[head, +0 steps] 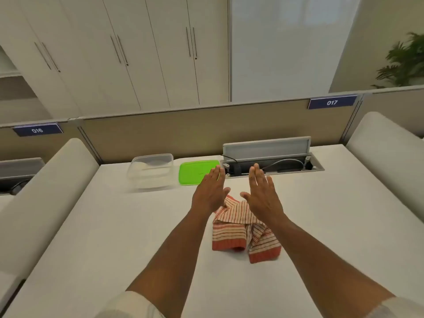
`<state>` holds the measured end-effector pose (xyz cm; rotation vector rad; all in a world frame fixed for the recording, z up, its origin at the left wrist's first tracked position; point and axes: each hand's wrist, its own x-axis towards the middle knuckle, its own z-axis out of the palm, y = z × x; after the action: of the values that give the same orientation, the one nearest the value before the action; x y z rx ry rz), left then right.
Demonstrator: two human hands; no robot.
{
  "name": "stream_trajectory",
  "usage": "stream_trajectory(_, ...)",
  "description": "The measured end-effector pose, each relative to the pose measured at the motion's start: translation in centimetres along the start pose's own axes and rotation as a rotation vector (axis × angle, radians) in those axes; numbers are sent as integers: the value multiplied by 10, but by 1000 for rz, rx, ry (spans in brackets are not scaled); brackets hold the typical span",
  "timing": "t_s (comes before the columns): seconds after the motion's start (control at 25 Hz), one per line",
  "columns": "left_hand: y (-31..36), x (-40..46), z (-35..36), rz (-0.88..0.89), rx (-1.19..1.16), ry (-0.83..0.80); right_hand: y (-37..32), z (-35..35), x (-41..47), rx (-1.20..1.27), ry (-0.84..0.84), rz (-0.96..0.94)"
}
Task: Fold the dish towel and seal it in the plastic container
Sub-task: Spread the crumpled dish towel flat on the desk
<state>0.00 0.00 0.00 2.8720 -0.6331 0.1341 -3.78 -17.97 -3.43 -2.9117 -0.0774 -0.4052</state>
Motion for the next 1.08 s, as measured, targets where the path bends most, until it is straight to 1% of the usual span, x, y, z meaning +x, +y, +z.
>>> stream_trajectory(0.12,-1,-8,25,-33,0,-91,13,22,-25,-44,-112,41)
stream_trajectory(0.24,2,-17,49,-17,21,-179,27,46,-50,-28,-213,46)
stream_trajectory(0.4,4,-22,70,0,61,-242,38,58,-63,9,-270,65)
stream_trajectory(0.56,9,-25,84,-53,52,-255,41,64,-68,6,-248,72)
stream_trajectory(0.68,9,-29,94,-82,66,-232,40,69,-69,25,-224,102)
stream_trajectory(0.8,7,-31,103,-102,71,-200,39,70,-68,36,-147,98)
stream_trajectory(0.96,3,-29,109,-136,68,-191,43,66,-63,39,-103,103)
stream_trajectory(1.08,1,-30,110,-133,86,-182,43,61,-57,102,-73,170)
